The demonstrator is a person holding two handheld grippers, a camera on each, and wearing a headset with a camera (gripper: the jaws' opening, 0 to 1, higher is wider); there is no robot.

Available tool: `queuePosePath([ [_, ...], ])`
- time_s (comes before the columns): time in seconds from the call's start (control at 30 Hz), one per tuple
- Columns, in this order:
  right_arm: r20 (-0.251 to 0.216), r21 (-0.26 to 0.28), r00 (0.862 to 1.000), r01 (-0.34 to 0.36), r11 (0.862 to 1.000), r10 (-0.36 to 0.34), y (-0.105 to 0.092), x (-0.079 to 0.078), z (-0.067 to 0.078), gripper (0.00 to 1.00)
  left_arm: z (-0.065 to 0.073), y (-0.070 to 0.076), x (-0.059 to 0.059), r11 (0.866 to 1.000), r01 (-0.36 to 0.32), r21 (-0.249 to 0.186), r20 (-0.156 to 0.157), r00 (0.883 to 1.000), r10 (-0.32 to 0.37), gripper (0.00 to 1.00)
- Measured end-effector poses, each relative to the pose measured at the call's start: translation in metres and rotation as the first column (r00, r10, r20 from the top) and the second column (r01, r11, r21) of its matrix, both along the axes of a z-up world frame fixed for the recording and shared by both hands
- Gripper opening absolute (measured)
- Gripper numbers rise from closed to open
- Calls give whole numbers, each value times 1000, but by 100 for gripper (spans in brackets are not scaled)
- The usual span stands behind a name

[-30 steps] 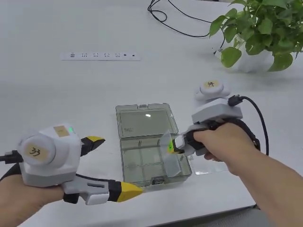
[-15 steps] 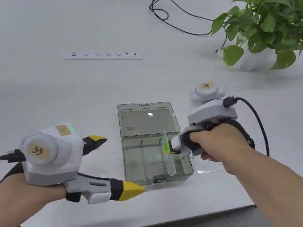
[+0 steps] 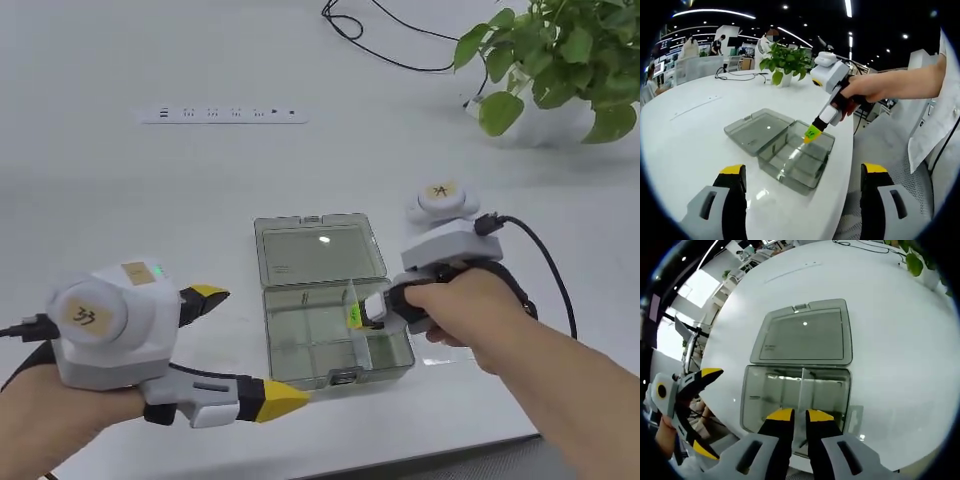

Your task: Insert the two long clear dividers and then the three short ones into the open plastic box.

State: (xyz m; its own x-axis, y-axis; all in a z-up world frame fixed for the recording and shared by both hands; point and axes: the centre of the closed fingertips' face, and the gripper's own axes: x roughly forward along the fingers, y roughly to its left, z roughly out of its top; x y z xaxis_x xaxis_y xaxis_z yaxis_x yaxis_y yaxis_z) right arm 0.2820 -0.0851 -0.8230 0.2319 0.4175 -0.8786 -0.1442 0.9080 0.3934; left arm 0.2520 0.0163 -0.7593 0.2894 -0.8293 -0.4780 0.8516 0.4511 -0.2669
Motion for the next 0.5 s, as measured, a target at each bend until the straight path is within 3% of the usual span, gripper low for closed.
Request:
queuePosePath([
  [0.23,21,24,1000,-12,1000,12,0,1,1,11,0,2,1,1000,-9,3,0,1000,9,97],
  [0.5,53,95,999,-8,995,3,2,0,9,17,1,3,1,1000,-26,9,0,1000,26,97],
])
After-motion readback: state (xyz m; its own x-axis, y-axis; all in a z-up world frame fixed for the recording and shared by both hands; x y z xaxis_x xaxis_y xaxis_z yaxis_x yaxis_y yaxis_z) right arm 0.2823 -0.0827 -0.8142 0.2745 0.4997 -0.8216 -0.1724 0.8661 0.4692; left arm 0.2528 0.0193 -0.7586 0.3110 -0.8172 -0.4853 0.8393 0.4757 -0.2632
